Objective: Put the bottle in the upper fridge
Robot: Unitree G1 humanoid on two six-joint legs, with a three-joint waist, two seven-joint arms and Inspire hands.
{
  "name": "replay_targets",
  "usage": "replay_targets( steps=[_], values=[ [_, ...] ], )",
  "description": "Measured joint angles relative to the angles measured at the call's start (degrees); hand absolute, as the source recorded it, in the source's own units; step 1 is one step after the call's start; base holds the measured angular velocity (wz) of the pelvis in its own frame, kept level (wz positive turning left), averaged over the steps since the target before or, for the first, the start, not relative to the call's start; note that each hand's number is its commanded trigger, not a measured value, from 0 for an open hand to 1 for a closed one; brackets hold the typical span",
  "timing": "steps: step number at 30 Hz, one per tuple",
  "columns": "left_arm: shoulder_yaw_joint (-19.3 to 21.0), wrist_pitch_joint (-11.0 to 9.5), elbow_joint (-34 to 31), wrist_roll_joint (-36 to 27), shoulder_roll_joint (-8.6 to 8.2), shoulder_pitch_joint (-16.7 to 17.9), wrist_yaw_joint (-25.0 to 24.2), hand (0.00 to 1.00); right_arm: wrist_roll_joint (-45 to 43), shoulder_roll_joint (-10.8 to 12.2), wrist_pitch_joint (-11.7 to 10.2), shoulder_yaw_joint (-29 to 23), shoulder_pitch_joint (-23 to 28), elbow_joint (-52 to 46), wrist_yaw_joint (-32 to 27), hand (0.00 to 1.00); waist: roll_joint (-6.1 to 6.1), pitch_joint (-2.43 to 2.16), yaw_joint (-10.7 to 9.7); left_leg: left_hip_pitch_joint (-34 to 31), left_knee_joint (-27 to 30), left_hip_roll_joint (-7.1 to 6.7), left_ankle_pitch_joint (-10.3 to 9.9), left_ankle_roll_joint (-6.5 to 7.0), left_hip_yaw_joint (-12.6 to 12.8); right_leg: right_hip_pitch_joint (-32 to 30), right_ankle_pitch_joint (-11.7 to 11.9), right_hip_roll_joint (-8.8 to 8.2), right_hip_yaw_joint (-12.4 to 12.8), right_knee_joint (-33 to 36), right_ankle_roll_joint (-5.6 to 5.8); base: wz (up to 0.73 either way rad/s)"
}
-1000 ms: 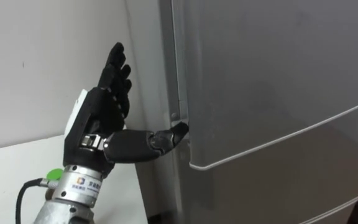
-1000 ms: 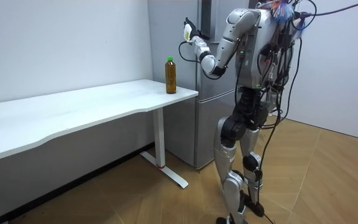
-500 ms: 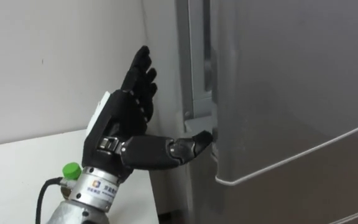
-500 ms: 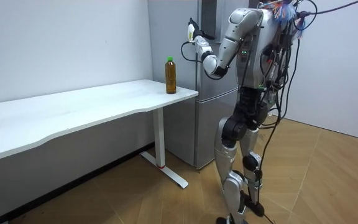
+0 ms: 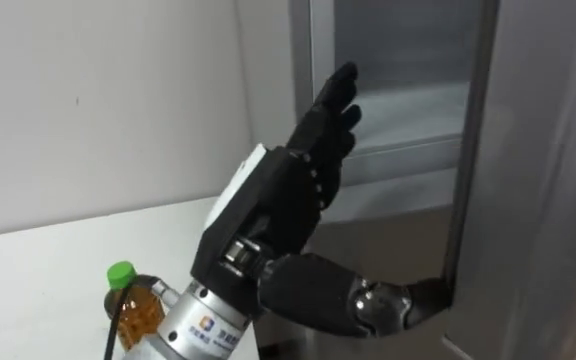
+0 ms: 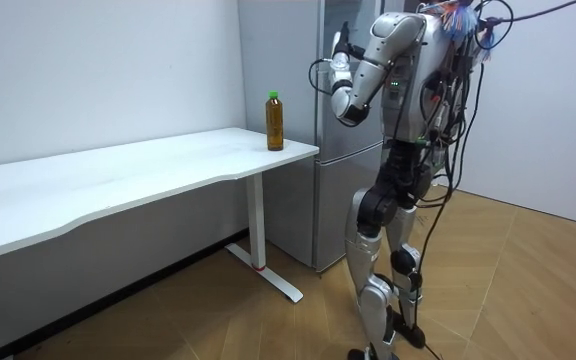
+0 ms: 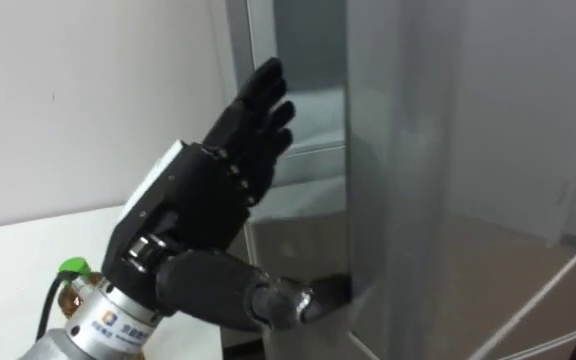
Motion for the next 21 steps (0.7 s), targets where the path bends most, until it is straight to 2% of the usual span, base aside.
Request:
replay_targets(
  steps=[6,12,21],
  values=[
    [-0.5,0.5,0.0,-0.1,-1.26,0.0,-5.1,0.0,0.0,0.0,0.0,-0.3,0.1,0.2,0.3,0.0,-0.11,0.04,-0.2,0.7,0.0,0.06,0.0,0.01,0.5,0.1,0.0,0.04,0.4,0.1,0.0,-0.05],
    [-3.1,1.1,0.0,-0.1,-1.27,0.0,-7.9,0.0,0.4,0.0,0.0,-0.2,0.3,0.2,0.5,0.0,-0.58,-0.05,-0.1,0.9,0.0,0.05,0.1,0.07,0.6,0.1,0.0,0.04,0.4,0.1,-0.02,0.0],
    [-4.3,2.2,0.0,-0.1,-1.08,0.0,-10.4,0.0,0.5,0.0,0.0,-0.2,0.4,0.1,0.6,0.0,-1.58,-0.13,-0.2,0.6,0.1,0.06,0.1,0.07,0.8,-0.4,0.0,0.06,0.6,0.0,-0.03,0.0]
  ],
)
